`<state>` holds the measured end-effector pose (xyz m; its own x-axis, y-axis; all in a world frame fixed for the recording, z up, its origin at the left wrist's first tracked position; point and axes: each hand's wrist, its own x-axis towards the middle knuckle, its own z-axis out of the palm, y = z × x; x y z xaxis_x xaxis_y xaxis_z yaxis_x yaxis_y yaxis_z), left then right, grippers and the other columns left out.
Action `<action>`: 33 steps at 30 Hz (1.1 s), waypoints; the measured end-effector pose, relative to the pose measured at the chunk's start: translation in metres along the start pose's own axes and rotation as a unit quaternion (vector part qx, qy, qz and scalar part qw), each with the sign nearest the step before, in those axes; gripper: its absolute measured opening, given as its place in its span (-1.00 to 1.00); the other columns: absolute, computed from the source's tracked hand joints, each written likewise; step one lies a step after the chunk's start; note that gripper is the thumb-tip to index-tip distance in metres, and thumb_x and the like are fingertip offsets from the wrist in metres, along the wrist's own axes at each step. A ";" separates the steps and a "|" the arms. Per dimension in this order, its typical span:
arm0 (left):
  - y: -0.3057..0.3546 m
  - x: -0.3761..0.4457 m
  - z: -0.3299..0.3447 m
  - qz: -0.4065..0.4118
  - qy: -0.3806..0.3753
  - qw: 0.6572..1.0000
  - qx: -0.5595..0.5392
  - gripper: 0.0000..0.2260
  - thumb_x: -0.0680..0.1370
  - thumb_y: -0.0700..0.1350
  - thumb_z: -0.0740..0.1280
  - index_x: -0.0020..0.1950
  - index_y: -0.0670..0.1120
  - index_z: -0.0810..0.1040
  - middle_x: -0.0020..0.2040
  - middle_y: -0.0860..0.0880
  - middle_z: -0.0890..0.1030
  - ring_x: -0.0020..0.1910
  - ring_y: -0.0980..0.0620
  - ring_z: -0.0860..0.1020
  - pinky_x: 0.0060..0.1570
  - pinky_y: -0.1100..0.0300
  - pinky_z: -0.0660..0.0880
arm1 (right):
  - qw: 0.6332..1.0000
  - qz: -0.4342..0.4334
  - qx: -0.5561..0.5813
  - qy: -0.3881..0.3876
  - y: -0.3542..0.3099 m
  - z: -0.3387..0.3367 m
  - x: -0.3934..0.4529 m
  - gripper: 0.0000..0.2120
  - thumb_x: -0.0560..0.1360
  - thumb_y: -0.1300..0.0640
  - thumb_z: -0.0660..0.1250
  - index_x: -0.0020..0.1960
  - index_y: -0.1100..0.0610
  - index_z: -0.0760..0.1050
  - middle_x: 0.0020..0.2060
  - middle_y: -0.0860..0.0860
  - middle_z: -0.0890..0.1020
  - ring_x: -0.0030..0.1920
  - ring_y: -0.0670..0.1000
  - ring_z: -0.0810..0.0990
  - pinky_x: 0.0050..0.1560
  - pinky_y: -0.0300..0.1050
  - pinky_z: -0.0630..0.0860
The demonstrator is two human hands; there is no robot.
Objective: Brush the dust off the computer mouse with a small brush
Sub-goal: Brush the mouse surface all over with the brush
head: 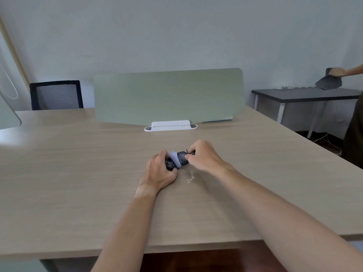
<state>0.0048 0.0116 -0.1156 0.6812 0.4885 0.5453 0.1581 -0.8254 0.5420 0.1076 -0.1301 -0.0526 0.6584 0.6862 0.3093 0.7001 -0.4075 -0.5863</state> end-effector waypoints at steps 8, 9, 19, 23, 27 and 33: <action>0.004 -0.003 -0.003 0.003 -0.001 1.000 0.022 -0.73 0.23 0.01 0.34 -0.14 0.09 0.35 -0.23 0.16 0.56 -0.21 0.01 0.50 -0.11 0.05 0.41 | 0.998 0.011 0.054 0.020 -0.006 -0.005 0.004 -0.70 0.24 0.33 0.24 -0.43 0.16 0.11 -0.43 0.07 0.14 -0.29 0.02 0.09 -0.35 0.03 0.03; 0.004 -0.003 -0.003 0.007 -0.007 1.000 0.009 -0.75 0.23 -0.02 0.33 -0.14 0.09 0.38 -0.22 0.19 0.57 -0.20 0.04 0.52 -0.09 0.03 0.44 | 0.998 0.003 0.057 0.008 -0.007 -0.002 0.003 -0.70 0.24 0.34 0.25 -0.43 0.16 0.11 -0.41 0.07 0.14 -0.28 0.02 0.09 -0.33 0.04 0.03; 0.000 -0.001 0.000 0.002 0.003 1.000 0.011 -0.62 0.28 0.08 0.41 0.04 0.00 0.53 -0.03 0.02 0.53 -0.05 -0.07 0.55 -0.01 0.05 0.49 | 0.997 0.031 0.033 0.058 0.004 -0.008 -0.001 -0.72 0.18 0.26 0.18 -0.41 0.08 0.05 -0.44 0.03 0.12 -0.31 0.04 0.08 -0.38 -0.10 -0.02; 0.000 0.000 0.001 0.004 -0.028 0.998 0.051 -0.60 0.28 0.01 0.32 0.10 -0.01 0.45 0.08 0.03 0.56 0.10 -0.12 0.49 0.00 0.08 0.34 | 0.996 0.019 0.085 0.037 0.003 -0.002 -0.001 -0.68 0.27 0.32 0.28 -0.43 0.16 0.13 -0.47 0.01 0.14 -0.37 0.00 0.12 -0.33 -0.10 0.03; 0.001 0.001 -0.002 0.004 -0.048 0.999 0.021 -0.59 0.31 -0.07 0.29 0.16 -0.07 0.44 0.10 -0.02 0.61 0.13 -0.14 0.53 0.16 -0.01 0.41 | 0.997 0.047 -0.027 0.054 0.003 0.000 -0.003 -0.68 0.28 0.31 0.21 -0.41 0.08 0.07 -0.47 0.01 0.15 -0.37 0.07 0.10 -0.44 -0.15 0.01; 0.001 0.001 -0.001 0.001 -0.027 0.997 0.067 -0.63 0.31 0.15 0.41 0.05 0.10 0.45 -0.02 0.14 0.48 0.06 0.03 0.35 0.02 0.12 0.22 | 0.992 0.032 0.079 0.093 -0.009 0.001 0.000 -0.71 0.11 0.23 0.15 -0.42 0.04 0.00 -0.48 -0.04 0.07 -0.32 0.01 0.06 -0.40 -0.12 -0.04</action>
<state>0.0052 0.0116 -0.1139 0.7183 0.4739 0.5093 0.2478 -0.8583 0.4493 0.1009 -0.1261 -0.0485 0.7503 0.5330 0.3911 0.6126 -0.3381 -0.7144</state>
